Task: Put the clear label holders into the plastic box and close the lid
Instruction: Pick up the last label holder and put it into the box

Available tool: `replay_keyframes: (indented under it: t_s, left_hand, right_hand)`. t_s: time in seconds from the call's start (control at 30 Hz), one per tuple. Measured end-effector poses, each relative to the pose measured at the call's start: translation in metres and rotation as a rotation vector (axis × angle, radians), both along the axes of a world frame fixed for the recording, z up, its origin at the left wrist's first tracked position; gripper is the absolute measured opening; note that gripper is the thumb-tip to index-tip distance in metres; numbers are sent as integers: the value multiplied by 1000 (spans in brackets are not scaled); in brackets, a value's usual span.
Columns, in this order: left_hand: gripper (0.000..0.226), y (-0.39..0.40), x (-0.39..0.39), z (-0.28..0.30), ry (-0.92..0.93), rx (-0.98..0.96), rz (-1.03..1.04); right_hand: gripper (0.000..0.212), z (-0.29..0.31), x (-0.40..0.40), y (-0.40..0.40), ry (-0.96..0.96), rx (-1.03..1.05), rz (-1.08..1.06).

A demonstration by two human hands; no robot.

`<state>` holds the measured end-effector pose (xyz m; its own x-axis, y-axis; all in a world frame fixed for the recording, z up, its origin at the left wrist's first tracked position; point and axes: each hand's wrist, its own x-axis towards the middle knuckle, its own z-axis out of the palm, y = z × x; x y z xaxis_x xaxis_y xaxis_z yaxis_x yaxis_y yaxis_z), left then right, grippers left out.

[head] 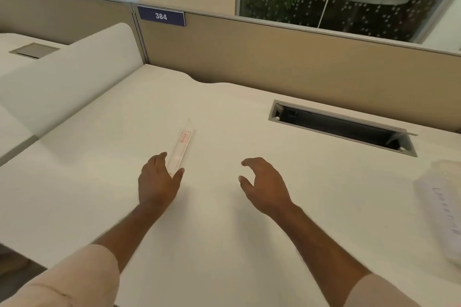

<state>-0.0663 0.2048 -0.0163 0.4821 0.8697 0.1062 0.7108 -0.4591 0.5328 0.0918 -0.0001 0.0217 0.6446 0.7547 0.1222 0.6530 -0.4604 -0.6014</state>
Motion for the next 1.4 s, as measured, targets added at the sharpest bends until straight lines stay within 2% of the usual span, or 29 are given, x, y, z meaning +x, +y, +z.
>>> replay_keyframes:
  t_s: [0.1,0.17,0.2,0.43,0.57,0.67,0.8,0.93,1.1,1.3,1.4]
  left_hand:
    - [51,12,0,-7,16,-120,26]
    - [30,19,-1,-10,9,-105,9]
    - [27,21,-1,-11,4,-99,7]
    - [35,31,-4,-13,-101,-114,29]
    - [23,25,-5,-7,-213,-166,-102]
    - [18,14,-7,0,-235,-194,-214]
    - [9,-10,-9,7,-262,-139,-292]
    - [9,-30,-10,11,-279,-98,-349]
    - [8,-54,-10,15,-264,-84,-467]
    - [11,-82,-8,17,-271,-116,-530]
    - [12,-97,-5,20,-285,-167,-533]
  right_hand:
    - [37,-3,-9,19,20,-13,11]
    - [37,-6,-13,29,14,-22,16]
    - [37,-7,-15,33,17,-24,15]
    - [36,-12,-17,45,29,-7,9]
    - [37,-6,-7,38,31,65,-33]
    - [46,-2,-1,24,50,153,-107]
    - [59,-1,3,-4,123,243,-234]
    - [61,-2,5,-34,212,299,-329]
    - [51,-1,2,-67,295,308,-370]
    - [9,1,4,-107,366,386,-423]
    - [10,3,3,-129,391,444,-430]
